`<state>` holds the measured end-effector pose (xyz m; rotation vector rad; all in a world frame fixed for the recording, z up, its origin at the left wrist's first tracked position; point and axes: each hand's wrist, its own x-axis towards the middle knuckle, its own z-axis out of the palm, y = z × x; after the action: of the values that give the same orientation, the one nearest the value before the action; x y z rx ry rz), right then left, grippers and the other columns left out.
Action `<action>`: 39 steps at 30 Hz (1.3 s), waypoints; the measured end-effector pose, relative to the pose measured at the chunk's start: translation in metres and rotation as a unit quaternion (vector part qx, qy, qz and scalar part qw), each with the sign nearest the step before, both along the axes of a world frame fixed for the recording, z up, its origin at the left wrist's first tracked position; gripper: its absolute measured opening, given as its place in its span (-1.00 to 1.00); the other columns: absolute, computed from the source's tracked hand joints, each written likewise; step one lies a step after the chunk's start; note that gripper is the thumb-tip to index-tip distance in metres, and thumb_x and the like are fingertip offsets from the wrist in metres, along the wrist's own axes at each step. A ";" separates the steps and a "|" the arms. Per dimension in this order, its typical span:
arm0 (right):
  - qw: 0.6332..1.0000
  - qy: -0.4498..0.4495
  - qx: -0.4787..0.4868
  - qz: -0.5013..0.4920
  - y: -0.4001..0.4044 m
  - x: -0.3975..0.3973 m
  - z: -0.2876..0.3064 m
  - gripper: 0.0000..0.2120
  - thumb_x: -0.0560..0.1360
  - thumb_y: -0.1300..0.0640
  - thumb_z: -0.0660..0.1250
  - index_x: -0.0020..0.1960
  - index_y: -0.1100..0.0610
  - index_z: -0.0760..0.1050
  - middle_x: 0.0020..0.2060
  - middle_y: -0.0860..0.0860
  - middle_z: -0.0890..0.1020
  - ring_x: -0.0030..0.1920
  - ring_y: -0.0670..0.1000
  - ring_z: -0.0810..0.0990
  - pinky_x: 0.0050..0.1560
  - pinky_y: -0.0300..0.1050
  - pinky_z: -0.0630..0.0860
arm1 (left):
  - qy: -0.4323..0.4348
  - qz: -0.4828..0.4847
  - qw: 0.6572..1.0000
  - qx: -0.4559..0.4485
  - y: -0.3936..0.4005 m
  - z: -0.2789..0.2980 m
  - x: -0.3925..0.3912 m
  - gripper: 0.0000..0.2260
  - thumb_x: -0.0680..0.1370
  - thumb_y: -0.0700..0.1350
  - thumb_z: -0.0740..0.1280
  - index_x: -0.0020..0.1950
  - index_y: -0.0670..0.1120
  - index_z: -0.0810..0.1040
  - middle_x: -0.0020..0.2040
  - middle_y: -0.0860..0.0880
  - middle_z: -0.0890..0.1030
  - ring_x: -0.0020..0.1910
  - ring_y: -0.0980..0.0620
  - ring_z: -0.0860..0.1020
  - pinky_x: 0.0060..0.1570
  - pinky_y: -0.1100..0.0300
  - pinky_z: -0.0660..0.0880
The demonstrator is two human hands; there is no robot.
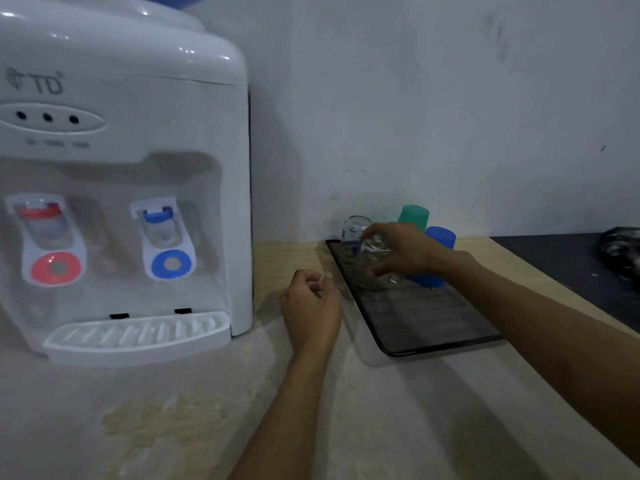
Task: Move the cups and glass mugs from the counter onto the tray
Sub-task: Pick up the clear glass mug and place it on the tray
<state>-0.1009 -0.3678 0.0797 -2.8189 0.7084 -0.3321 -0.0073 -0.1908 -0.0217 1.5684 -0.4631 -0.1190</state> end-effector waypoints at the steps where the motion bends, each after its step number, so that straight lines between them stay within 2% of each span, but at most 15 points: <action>1: 1.000 0.005 0.005 -0.001 -0.003 0.003 -0.002 -0.24 0.29 -0.02 0.70 0.42 0.05 0.52 0.27 0.07 0.66 0.21 0.05 0.61 0.13 -0.19 0.49 | 0.001 0.001 1.000 0.003 0.000 0.000 0.000 -0.94 0.58 -0.04 0.39 -0.08 0.01 0.60 -0.18 0.10 0.65 -0.18 0.15 0.61 -0.23 0.26 0.49; 4: 1.000 0.005 0.025 0.002 -0.009 0.004 -0.006 -0.22 0.32 0.00 0.69 0.47 0.05 0.47 0.35 0.07 0.62 0.31 0.08 0.59 0.22 -0.18 0.47 | 0.001 0.004 1.000 0.007 -0.001 0.000 0.000 -0.94 0.59 -0.04 0.40 -0.06 0.01 0.61 -0.19 0.11 0.65 -0.22 0.20 0.60 -0.27 0.31 0.45; 7: 1.000 0.009 0.021 0.006 -0.012 0.002 -0.005 -0.19 0.33 0.00 0.68 0.50 0.04 0.45 0.39 0.05 0.59 0.36 0.08 0.56 0.28 -0.15 0.45 | -0.001 0.000 1.000 0.005 -0.002 -0.001 0.001 -0.94 0.59 -0.04 0.40 -0.05 -0.01 0.62 -0.19 0.11 0.65 -0.21 0.19 0.61 -0.25 0.27 0.50; 12: 1.000 0.002 0.025 0.008 -0.015 0.001 0.000 -0.28 0.35 0.05 0.67 0.45 0.03 0.49 0.31 0.07 0.64 0.25 0.08 0.62 0.21 -0.11 0.52 | -0.001 0.006 1.000 -0.001 -0.002 -0.001 0.000 -0.93 0.58 -0.06 0.40 -0.06 -0.03 0.62 -0.22 0.10 0.65 -0.24 0.19 0.60 -0.25 0.26 0.50; 15: 1.000 0.010 0.026 0.013 -0.015 0.002 0.003 -0.30 0.36 0.07 0.66 0.45 0.02 0.50 0.33 0.07 0.63 0.21 -0.01 0.57 0.25 -0.09 0.51 | 0.002 0.004 1.000 -0.003 -0.002 0.000 0.000 -0.93 0.58 -0.05 0.40 -0.07 -0.02 0.62 -0.22 0.11 0.65 -0.25 0.21 0.60 -0.29 0.30 0.46; 22: 0.999 0.018 0.039 0.030 -0.017 0.000 0.003 -0.29 0.37 0.09 0.66 0.46 0.00 0.49 0.33 0.05 0.62 0.19 0.00 0.59 0.15 -0.22 0.46 | 0.006 0.004 1.000 0.003 -0.002 0.000 -0.001 -0.94 0.57 -0.06 0.39 -0.08 0.00 0.62 -0.22 0.11 0.65 -0.26 0.23 0.59 -0.30 0.33 0.45; 26: 0.999 0.020 0.033 0.030 -0.016 0.002 0.003 -0.29 0.36 0.08 0.66 0.46 -0.01 0.49 0.30 0.05 0.63 0.14 -0.02 0.60 0.01 -0.37 0.43 | 0.002 0.004 1.000 0.001 -0.002 0.000 0.000 -0.94 0.57 -0.05 0.40 -0.09 0.01 0.62 -0.24 0.12 0.65 -0.28 0.24 0.59 -0.31 0.32 0.46; 29: 0.999 0.011 0.046 0.025 -0.013 0.003 0.002 -0.29 0.36 0.09 0.66 0.46 -0.01 0.49 0.28 0.04 0.64 0.18 0.03 0.63 0.11 -0.29 0.49 | 0.000 0.006 1.000 0.001 -0.002 0.000 0.000 -0.95 0.56 -0.05 0.40 -0.10 0.02 0.61 -0.26 0.14 0.64 -0.28 0.27 0.59 -0.31 0.32 0.46; 31: 0.998 0.016 0.046 0.028 -0.010 0.002 0.002 -0.24 0.36 0.06 0.67 0.50 -0.02 0.46 0.29 0.01 0.62 0.23 0.03 0.62 0.20 -0.20 0.49 | 0.000 0.003 1.000 0.001 -0.002 -0.001 0.000 -0.96 0.57 -0.05 0.40 -0.08 0.02 0.62 -0.24 0.14 0.64 -0.24 0.26 0.60 -0.26 0.29 0.50; 34: 0.999 0.006 0.038 0.029 -0.010 -0.006 0.013 -0.18 0.38 -0.13 0.62 0.55 -0.06 0.37 0.24 -0.01 0.58 0.18 0.00 0.60 0.24 -0.09 0.55 | -0.001 -0.001 1.000 -0.004 -0.002 -0.001 0.001 -0.95 0.57 -0.05 0.40 -0.08 0.01 0.62 -0.23 0.13 0.65 -0.24 0.23 0.59 -0.26 0.28 0.50; 37: 0.997 -0.062 -0.022 -0.037 -0.026 -0.024 0.034 -0.27 0.40 -0.30 0.52 0.47 -0.07 0.43 0.16 0.06 0.63 0.08 0.00 0.61 0.16 -0.03 0.60 | -0.005 0.007 1.000 -0.004 -0.001 0.000 0.001 -0.93 0.57 -0.06 0.40 -0.11 0.01 0.62 -0.24 0.14 0.65 -0.27 0.25 0.59 -0.29 0.31 0.46; 39: 0.992 -0.057 -0.050 -0.100 -0.040 -0.040 0.042 -0.29 0.40 -0.27 0.55 0.44 -0.01 0.47 0.19 0.13 0.65 0.08 0.03 0.58 0.09 -0.07 0.52 | -0.009 0.010 1.000 0.000 -0.001 0.000 0.002 -0.93 0.56 -0.07 0.40 -0.12 0.00 0.62 -0.25 0.15 0.64 -0.27 0.24 0.59 -0.29 0.30 0.46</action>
<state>-0.1413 -0.4077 0.1214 -2.7988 0.9764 -0.5714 -0.0055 -0.1922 -0.0221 1.5739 -0.4604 -0.0897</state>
